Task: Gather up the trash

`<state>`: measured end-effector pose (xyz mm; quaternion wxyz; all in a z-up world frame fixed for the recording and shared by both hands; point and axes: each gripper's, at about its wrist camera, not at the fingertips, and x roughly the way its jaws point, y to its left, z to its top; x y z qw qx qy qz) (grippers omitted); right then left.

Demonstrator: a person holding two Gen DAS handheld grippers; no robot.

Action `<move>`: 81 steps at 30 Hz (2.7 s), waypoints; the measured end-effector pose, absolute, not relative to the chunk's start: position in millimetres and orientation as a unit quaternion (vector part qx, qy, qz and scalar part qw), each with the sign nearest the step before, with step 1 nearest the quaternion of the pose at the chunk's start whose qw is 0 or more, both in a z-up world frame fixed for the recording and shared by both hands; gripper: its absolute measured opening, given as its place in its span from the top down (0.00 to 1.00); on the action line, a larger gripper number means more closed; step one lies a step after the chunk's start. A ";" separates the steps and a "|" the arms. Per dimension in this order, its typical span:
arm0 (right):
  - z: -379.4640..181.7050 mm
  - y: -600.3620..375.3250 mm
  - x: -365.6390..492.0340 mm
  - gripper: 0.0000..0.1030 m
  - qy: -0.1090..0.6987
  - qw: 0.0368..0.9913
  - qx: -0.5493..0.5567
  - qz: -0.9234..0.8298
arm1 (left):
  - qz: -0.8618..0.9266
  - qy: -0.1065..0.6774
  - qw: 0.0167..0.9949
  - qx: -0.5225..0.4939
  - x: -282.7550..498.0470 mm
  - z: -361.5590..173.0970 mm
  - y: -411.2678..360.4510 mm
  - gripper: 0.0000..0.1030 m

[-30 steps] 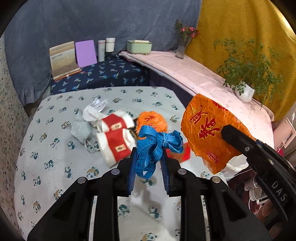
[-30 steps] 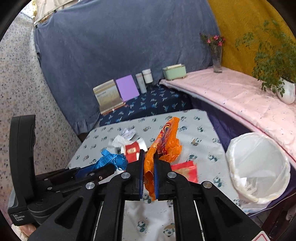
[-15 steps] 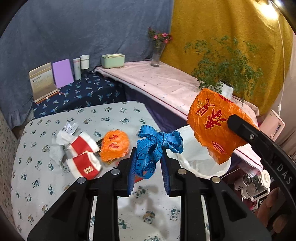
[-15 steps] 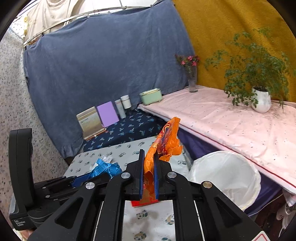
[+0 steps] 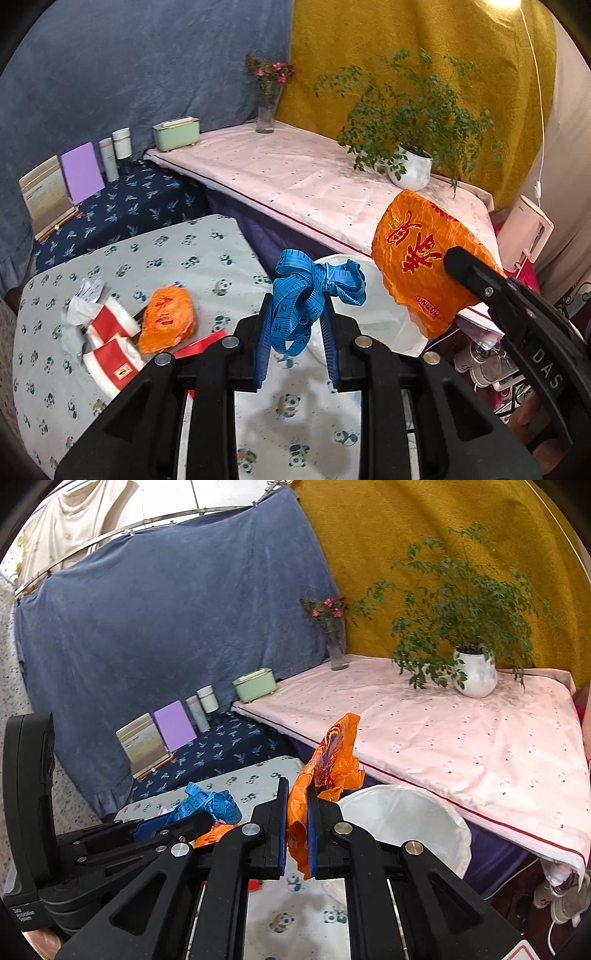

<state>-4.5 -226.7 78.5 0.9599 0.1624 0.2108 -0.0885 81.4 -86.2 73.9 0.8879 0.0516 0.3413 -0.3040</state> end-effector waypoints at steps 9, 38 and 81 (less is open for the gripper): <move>55.1 -267.2 0.9 0.92 0.226 0.949 0.185 -0.121 | -0.329 0.362 0.869 0.072 95.1 54.5 -139.9 0.77; 33.5 -302.6 25.4 0.47 0.226 0.940 0.200 -0.157 | -0.294 0.379 0.877 0.044 147.8 26.5 -159.6 0.34; -19.0 -100.5 86.5 0.24 0.333 0.935 0.120 -0.024 | -0.057 0.452 0.890 -0.027 163.5 -55.8 116.4 0.12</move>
